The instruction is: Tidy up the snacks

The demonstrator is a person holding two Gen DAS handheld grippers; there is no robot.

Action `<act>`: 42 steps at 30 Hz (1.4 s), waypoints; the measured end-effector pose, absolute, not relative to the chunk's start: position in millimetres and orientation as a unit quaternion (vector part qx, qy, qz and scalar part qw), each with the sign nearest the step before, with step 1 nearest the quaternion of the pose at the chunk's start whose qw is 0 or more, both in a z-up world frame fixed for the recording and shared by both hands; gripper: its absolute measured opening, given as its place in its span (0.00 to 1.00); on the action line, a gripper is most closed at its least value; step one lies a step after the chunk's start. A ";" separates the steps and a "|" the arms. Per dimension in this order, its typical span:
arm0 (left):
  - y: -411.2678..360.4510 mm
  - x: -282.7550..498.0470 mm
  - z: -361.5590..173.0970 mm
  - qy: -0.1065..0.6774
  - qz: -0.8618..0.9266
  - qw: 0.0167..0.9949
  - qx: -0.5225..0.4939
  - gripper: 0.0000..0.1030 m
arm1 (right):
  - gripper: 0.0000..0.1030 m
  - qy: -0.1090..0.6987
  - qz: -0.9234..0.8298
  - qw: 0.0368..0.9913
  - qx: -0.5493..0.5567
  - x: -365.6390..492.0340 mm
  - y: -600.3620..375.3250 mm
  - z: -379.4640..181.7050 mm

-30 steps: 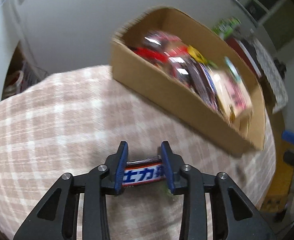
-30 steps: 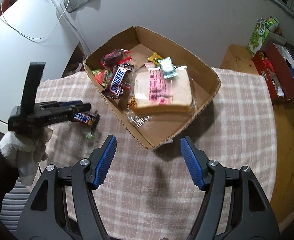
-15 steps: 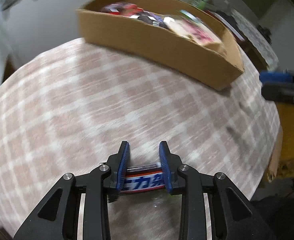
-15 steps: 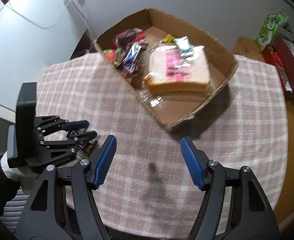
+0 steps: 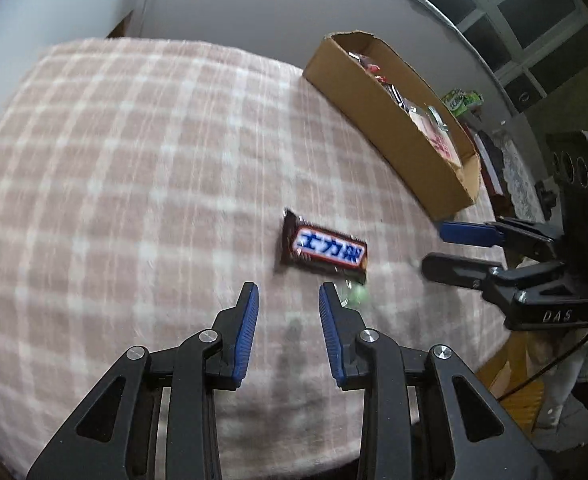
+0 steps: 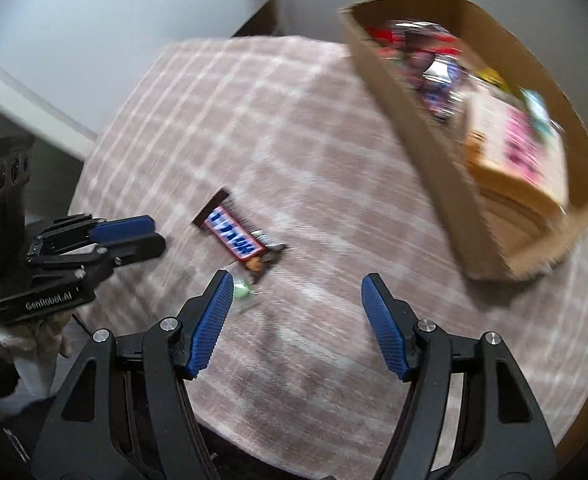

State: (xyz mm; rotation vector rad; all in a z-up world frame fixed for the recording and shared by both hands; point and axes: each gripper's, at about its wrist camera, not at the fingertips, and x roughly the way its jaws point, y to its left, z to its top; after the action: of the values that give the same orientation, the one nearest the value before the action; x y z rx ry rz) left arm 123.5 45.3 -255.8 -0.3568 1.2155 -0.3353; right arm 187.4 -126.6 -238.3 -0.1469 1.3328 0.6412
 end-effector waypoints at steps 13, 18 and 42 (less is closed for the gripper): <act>40.9 134.6 -251.3 0.540 -0.198 0.814 -0.083 0.30 | 0.48 0.612 0.320 0.715 -0.110 167.9 -82.1 -274.1; 21.0 147.9 -250.0 0.541 -0.278 0.792 0.054 0.30 | 0.40 0.613 0.301 0.723 -0.106 163.3 -73.8 -284.2; -43.0 181.5 -285.7 0.545 -0.399 0.712 0.192 0.41 | 0.25 0.612 0.206 0.763 -0.017 151.7 -111.5 -290.2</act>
State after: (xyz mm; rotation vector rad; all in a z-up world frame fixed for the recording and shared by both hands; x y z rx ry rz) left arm 181.5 -43.0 -285.7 0.4265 1.2080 -0.8844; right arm 151.7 -111.5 -290.2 -0.0376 1.3307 0.4477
